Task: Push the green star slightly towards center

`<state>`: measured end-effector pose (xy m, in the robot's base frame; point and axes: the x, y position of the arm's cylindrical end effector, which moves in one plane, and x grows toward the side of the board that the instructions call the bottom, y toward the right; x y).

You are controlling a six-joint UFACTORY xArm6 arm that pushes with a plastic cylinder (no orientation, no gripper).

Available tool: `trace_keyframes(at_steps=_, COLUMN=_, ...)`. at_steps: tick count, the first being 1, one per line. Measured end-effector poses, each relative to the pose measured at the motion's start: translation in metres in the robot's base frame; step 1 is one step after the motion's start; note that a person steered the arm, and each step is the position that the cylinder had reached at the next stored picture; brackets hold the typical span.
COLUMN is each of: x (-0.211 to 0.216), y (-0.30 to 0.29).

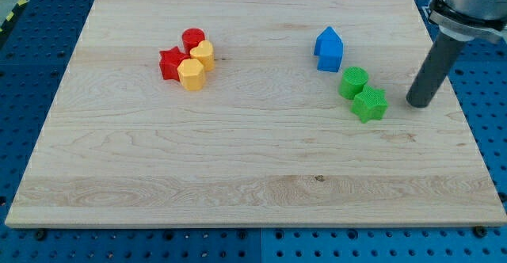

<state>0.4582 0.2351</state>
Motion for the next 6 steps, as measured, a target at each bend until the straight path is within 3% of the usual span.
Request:
trace_keyframes(at_steps=4, x=0.014, y=-0.059)
trace_keyframes(at_steps=6, x=0.026, y=-0.059)
